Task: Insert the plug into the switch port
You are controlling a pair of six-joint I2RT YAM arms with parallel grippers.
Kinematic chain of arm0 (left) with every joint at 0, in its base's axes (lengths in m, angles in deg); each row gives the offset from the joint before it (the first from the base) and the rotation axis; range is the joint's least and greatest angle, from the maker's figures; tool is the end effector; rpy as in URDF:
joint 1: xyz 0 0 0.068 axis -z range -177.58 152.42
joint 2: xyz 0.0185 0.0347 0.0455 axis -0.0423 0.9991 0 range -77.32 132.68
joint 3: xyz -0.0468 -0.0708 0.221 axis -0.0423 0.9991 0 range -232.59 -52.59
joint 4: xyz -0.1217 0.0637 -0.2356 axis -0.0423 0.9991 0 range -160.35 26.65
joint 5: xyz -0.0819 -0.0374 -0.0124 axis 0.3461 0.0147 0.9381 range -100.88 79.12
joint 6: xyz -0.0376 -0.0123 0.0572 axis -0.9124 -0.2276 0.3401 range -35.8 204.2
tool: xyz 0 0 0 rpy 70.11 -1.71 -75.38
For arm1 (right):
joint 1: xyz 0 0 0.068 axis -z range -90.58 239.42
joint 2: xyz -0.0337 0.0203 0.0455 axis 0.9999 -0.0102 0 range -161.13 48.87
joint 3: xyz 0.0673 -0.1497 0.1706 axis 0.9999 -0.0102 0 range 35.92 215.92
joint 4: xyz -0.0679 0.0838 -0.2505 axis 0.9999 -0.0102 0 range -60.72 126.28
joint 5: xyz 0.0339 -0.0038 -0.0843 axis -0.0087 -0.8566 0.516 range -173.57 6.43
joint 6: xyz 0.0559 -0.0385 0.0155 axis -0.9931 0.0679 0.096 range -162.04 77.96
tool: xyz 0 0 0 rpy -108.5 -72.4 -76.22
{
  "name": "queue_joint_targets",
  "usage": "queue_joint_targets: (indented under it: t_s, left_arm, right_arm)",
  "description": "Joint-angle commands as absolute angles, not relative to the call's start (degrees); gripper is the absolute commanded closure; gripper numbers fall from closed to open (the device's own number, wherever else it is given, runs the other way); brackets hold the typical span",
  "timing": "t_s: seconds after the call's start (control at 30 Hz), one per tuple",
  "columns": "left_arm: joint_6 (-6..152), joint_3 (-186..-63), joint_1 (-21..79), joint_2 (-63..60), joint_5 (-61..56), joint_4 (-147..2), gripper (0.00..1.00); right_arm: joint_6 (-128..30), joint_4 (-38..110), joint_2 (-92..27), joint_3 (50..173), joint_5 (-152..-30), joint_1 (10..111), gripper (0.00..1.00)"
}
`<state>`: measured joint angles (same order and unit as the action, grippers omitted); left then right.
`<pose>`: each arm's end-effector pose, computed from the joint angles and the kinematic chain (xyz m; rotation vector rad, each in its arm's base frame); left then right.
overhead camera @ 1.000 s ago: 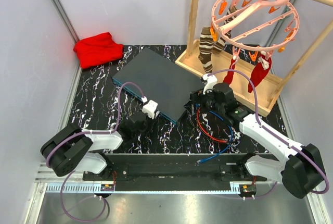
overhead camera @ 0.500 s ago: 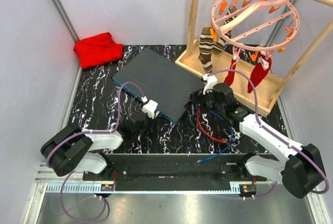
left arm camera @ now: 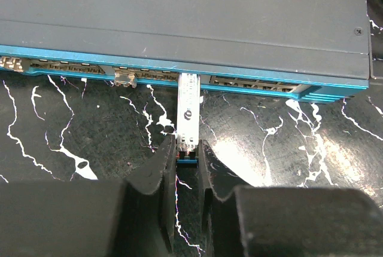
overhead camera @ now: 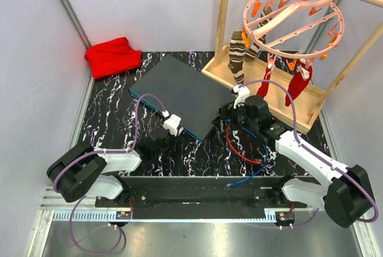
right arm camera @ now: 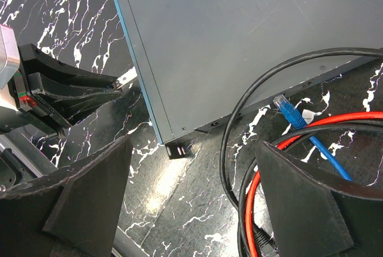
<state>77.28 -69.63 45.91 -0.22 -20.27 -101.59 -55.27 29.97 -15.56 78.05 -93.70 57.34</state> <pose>0.1974 -0.1745 0.0790 0.5581 2.0114 -0.3700 0.2462 0.1659 0.2137 -0.4587 2.0803 0.6605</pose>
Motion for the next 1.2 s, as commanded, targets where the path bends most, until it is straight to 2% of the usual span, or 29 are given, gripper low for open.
queue_joint_targets:
  t_s: [0.0,0.67,1.17]
  left_arm:
    - [76.9,-70.3,44.8,-1.1,-22.7,-105.5,1.00]
    - [75.2,-69.0,44.8,-3.5,-24.1,-104.9,1.00]
    - [75.1,-69.1,44.9,-3.2,-19.2,-103.3,1.00]
  right_arm:
    - [-54.8,31.9,-14.7,78.1,-93.3,57.8,0.07]
    - [-54.8,32.1,-15.4,78.5,-93.8,57.8,0.07]
    - [-55.2,32.8,-15.5,78.0,-93.9,57.8,0.07]
